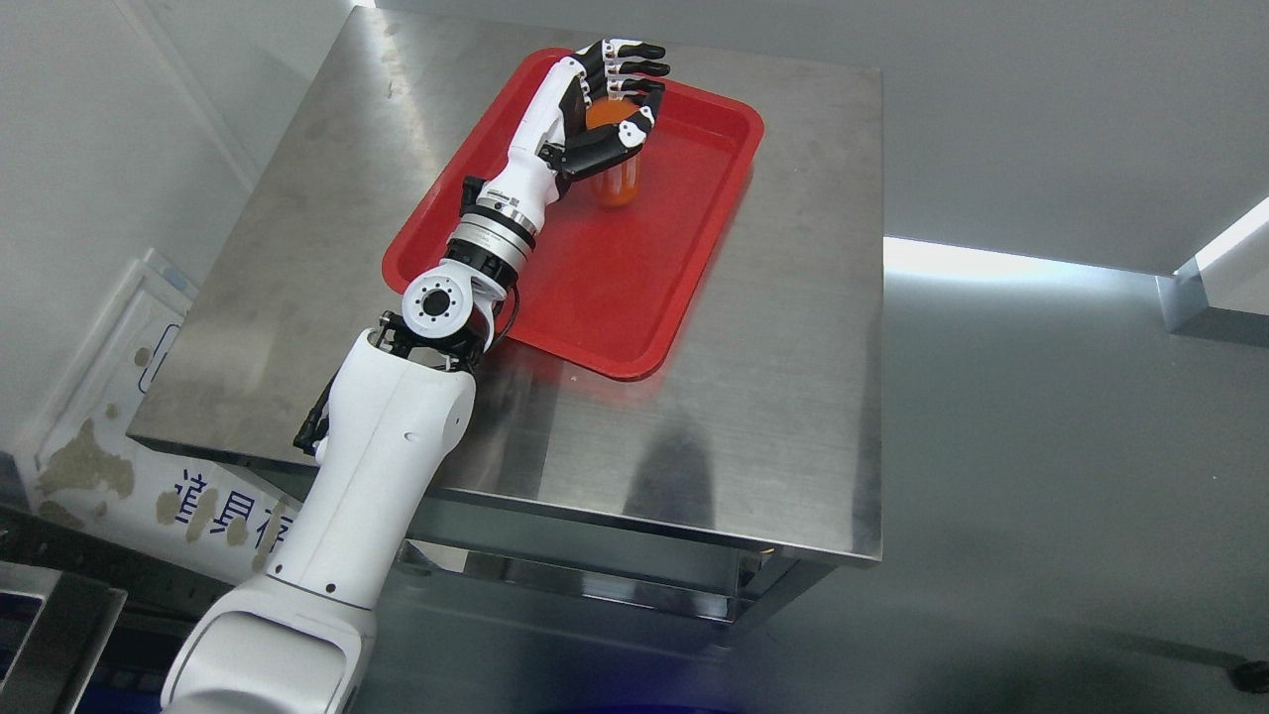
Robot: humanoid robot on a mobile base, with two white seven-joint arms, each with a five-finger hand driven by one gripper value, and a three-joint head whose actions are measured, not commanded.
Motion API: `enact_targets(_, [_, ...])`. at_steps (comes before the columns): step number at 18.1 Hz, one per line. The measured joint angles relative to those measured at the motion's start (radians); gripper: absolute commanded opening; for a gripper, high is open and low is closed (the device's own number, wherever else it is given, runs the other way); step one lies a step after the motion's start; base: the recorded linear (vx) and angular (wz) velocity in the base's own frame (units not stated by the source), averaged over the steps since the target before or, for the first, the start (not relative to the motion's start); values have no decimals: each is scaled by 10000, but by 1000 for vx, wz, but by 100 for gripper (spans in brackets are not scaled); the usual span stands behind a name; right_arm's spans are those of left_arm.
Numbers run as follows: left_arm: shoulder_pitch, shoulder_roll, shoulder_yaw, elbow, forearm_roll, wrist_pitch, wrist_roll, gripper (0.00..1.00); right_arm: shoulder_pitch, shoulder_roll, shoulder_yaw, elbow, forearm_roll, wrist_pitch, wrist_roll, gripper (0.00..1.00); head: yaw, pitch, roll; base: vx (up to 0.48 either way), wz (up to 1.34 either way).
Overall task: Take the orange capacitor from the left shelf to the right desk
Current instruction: 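Open the left hand to release the capacitor upright in the tray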
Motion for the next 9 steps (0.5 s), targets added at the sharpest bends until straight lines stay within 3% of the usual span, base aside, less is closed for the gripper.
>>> enact_targets(2, [-17, 0, 56, 158, -5, -3, 0, 34, 0, 0, 0, 0, 0, 0, 0, 100, 0, 0, 0, 0, 0])
enact_targets(9, [-244, 0, 233, 461, 11, -128, 0, 85, 0, 0, 0, 0, 0, 0, 0, 100, 0, 2, 0, 0, 0])
